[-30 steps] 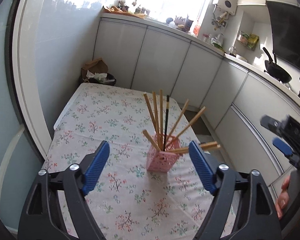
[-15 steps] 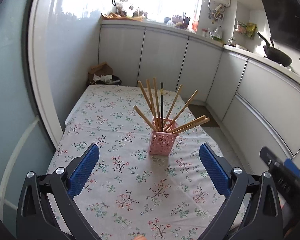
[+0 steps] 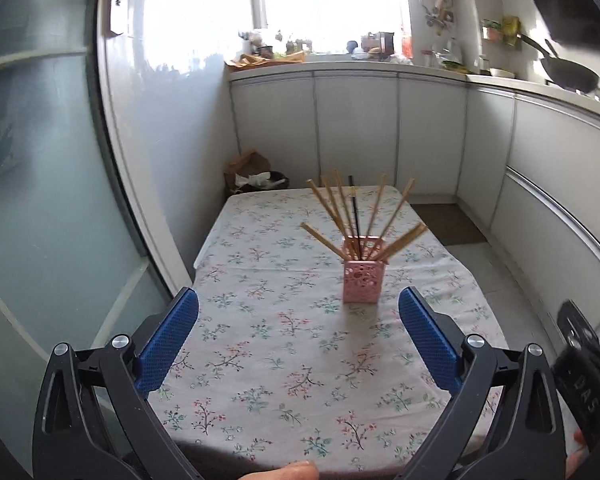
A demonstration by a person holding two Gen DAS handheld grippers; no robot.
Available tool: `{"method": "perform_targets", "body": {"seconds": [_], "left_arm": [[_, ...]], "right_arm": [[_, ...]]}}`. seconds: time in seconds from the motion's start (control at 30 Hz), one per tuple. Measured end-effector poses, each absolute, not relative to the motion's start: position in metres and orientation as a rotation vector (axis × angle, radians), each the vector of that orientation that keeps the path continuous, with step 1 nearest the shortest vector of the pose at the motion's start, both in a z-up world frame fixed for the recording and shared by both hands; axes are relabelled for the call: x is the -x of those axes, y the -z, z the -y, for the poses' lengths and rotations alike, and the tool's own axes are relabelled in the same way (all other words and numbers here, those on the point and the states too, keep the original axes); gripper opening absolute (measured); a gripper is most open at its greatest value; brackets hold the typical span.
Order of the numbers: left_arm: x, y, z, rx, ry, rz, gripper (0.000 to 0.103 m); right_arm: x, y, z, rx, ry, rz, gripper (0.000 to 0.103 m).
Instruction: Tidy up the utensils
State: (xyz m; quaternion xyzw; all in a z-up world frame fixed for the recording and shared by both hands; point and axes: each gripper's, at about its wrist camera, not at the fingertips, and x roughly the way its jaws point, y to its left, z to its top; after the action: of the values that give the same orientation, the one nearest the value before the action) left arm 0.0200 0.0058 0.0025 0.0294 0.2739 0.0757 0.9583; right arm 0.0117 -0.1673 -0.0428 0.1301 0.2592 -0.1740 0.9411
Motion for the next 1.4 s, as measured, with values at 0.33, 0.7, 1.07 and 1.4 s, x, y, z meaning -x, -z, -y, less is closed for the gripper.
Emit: {"method": "perform_targets", "body": {"seconds": [0.33, 0.7, 1.07, 1.4], "left_arm": [[-0.011, -0.011, -0.003, -0.026, -0.118, -0.553, 0.096], [-0.011, -0.012, -0.005, -0.006, -0.124, -0.545, 0.096], [-0.013, -0.012, -0.009, 0.013, -0.117, -0.559, 0.096], [-0.011, -0.013, -0.012, 0.017, -0.125, -0.556, 0.096]], "right_arm": [[-0.007, 0.034, 0.171, -0.279, 0.364, -0.546, 0.097], [-0.01, 0.035, 0.165, -0.272, 0.351, -0.59, 0.097], [-0.007, 0.032, 0.164, -0.271, 0.345, -0.591, 0.097], [-0.006, 0.029, 0.163, -0.268, 0.338, -0.59, 0.097]]}}
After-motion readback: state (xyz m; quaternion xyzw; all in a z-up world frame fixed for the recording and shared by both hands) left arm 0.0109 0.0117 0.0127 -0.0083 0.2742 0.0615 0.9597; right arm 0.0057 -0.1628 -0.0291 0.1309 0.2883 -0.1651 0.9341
